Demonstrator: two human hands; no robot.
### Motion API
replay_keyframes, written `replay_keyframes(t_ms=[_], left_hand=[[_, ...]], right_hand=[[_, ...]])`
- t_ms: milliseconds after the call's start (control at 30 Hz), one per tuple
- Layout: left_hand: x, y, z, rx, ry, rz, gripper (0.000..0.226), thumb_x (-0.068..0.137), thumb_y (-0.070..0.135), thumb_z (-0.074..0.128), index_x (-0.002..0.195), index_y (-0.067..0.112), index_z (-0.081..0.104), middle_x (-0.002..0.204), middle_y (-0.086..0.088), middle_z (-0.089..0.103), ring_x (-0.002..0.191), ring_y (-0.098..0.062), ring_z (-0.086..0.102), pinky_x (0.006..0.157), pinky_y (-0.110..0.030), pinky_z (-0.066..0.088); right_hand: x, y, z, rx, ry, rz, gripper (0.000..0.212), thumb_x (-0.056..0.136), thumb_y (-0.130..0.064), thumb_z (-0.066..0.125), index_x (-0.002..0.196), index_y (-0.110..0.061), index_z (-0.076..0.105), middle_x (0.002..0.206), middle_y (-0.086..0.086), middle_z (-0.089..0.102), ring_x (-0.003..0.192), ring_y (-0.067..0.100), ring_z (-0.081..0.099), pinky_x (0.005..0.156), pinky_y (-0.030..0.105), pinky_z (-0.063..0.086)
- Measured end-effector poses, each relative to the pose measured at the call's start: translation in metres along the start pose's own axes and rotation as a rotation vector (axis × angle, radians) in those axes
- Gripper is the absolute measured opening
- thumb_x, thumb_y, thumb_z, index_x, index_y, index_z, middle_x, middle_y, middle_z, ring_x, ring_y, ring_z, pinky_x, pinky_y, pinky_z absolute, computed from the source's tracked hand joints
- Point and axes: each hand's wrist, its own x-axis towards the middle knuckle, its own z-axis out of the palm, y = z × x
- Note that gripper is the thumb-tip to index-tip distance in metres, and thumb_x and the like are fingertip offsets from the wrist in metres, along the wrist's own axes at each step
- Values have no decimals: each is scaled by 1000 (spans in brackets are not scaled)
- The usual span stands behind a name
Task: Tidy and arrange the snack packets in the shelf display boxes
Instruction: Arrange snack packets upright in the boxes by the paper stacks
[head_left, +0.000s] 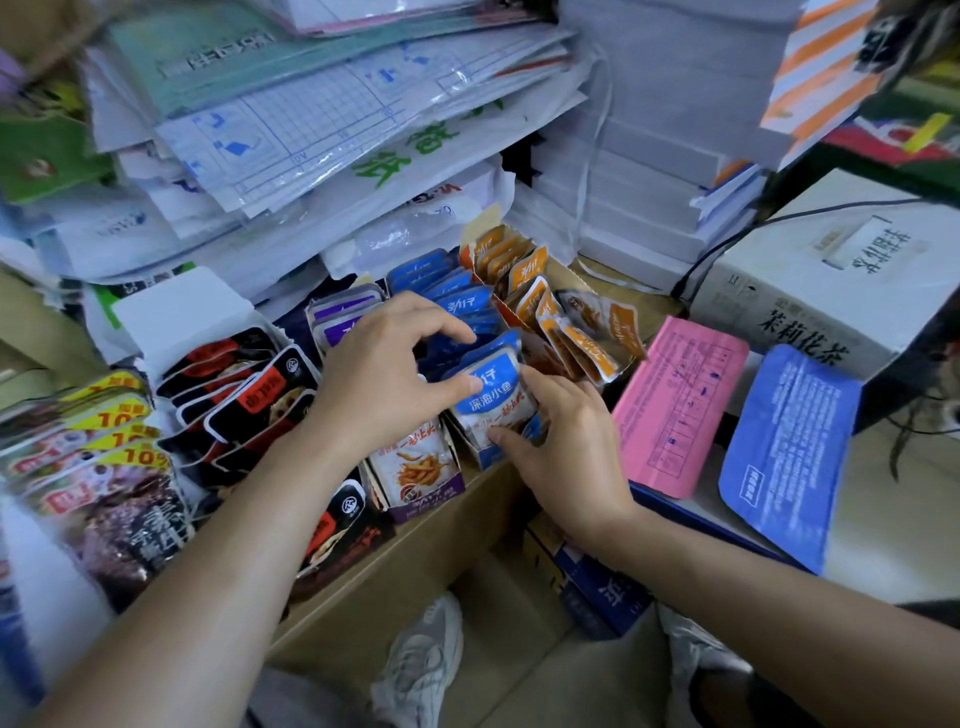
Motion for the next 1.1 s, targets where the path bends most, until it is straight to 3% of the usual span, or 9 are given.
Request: replay_keyframes(t_ms=[167,300,400,533,667,767,867,1000,1100], left_hand=[[1,4,6,47,23,4,23,74,48,82,91,35,73,105,18,58,107,-11,55,85,-46,52],[-1,5,3,19,27,-11,24,69,53,83,77,35,69,103,19,58,102,-6,57,83,-42,52],[-1,3,2,51,37,-14,29,68,59,82,80,36,69,103,19,59,99,-6,58,79,-39,51],[-1,7,5,221,159,-18,40,64,67,75,84,33,70,97,14,54,100,-9,49,71,-31,38],[-3,10,-2,24,-60,21,27,74,47,84,96,39,72,87,17,62,83,-4,59,73,-39,54],[-8,1,-22,-19,-237,8,47,76,25,87,117,42,70,100,21,68,94,-1,62,86,-32,53],[-10,-6,-24,74,-213,2,53,76,19,88,120,43,70,98,23,68,97,-1,61,90,-34,52],[-6,-5,-13,74,-123,42,36,79,16,86,109,33,77,85,22,69,88,-1,64,87,-37,54],[-4,-3,-7,106,-40,68,22,83,19,81,103,28,79,82,21,64,79,5,59,79,-27,52]], right_hand=[[3,-4,-7,202,-20,31,88,86,-28,78,157,-23,27,148,-9,47,135,3,39,110,29,41],[12,-4,-8,301,-52,13,84,86,-20,79,156,-23,33,144,-8,52,132,4,49,101,33,53],[15,-5,-11,269,-35,-35,77,84,-17,80,151,-22,41,132,-8,56,120,3,54,95,24,53],[21,-3,-13,193,-46,-69,68,85,-19,79,146,-21,48,133,-7,56,116,6,57,93,29,56],[17,-1,-12,50,-36,-236,86,88,-12,75,157,-28,27,142,-4,51,115,9,57,94,20,51],[19,2,-14,-25,-72,-254,72,92,-16,71,154,-29,36,143,-5,49,126,6,51,91,11,47],[20,4,-18,-26,-91,-240,66,93,-19,71,150,-27,41,146,-7,49,130,6,48,93,3,35],[20,6,-23,-26,-137,-244,68,92,-15,71,151,-30,40,149,-9,48,135,6,46,99,11,39],[23,10,-29,-49,-136,-249,71,91,-10,72,151,-30,41,149,-10,48,136,3,42,94,-3,30]])
